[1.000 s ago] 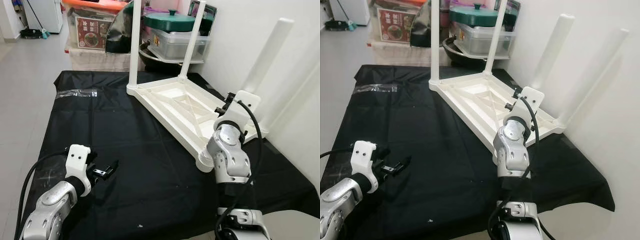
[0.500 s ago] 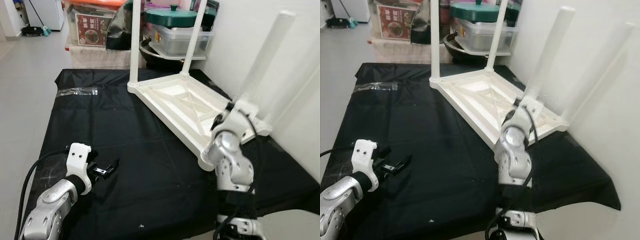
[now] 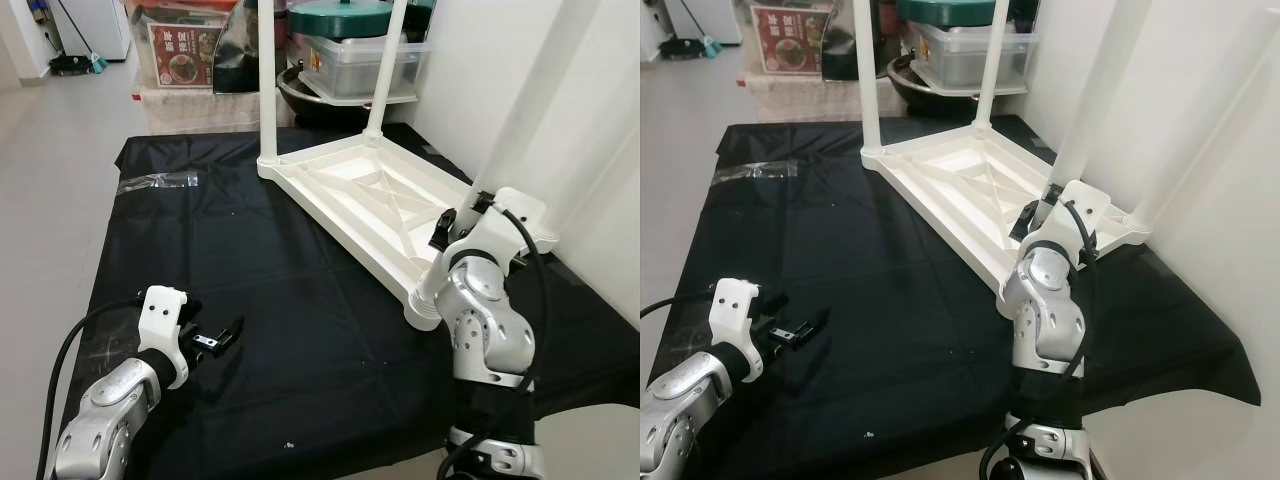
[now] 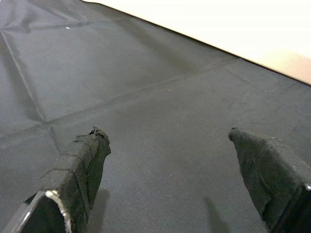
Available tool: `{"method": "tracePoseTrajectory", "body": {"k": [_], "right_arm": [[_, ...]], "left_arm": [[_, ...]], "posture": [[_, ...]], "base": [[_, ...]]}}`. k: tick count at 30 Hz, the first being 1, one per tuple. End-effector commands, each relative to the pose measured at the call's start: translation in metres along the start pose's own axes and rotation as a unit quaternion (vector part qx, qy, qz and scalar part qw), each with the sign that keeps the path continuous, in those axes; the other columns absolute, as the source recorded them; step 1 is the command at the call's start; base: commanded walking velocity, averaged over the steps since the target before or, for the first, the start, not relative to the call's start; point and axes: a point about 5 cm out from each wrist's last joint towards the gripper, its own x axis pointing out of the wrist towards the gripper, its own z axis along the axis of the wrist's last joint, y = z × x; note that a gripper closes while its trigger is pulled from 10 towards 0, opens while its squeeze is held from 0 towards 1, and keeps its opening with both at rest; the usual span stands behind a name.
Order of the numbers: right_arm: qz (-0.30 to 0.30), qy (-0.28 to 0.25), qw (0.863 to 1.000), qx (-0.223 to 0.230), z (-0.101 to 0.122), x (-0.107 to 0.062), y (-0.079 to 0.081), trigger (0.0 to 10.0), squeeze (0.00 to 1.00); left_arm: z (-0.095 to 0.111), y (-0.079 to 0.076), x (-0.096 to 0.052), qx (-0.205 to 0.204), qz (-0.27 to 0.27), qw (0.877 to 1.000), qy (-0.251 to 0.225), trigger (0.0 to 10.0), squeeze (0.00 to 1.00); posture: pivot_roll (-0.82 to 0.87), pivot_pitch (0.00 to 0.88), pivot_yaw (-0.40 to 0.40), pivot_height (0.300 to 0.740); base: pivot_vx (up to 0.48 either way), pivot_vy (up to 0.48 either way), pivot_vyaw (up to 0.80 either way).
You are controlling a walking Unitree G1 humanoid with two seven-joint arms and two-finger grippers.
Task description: Building children table
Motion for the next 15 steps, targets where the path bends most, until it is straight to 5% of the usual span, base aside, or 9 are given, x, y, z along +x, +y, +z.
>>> {"method": "tracePoseTrajectory", "body": {"k": [1, 8, 9, 15], "right_arm": [[0.010, -0.008, 1.000, 0.000, 0.009, 0.001, -0.003, 10.0, 1.00], [0.045, -0.022, 0.998, -0.024, 0.026, 0.012, -0.011, 10.0, 1.00], [0.051, -0.028, 0.998, -0.034, 0.034, 0.017, -0.016, 10.0, 0.00], [0.077, -0.039, 0.995, -0.049, 0.048, 0.024, -0.021, 10.0, 0.00]], "left_arm": [[-0.004, 0.000, 0.001, 0.006, -0.005, 1.000, 0.012, 10.0, 0.00], [-0.004, 0.000, 0.001, 0.007, -0.007, 1.000, 0.012, 10.0, 0.00], [-0.004, 0.000, 0.002, 0.007, -0.008, 1.000, 0.012, 10.0, 0.00], [-0.004, 0.000, 0.003, 0.006, -0.011, 1.000, 0.012, 10.0, 0.00]], "posture": [[0.05, 0.000, -0.102, 0.740], [0.04, 0.000, -0.096, 0.740], [0.03, 0.000, -0.095, 0.740], [0.03, 0.000, -0.094, 0.740]], "base": [[0.000, 0.000, 0.00], [0.000, 0.000, 0.00], [0.000, 0.000, 0.00], [0.000, 0.000, 0.00]]}}
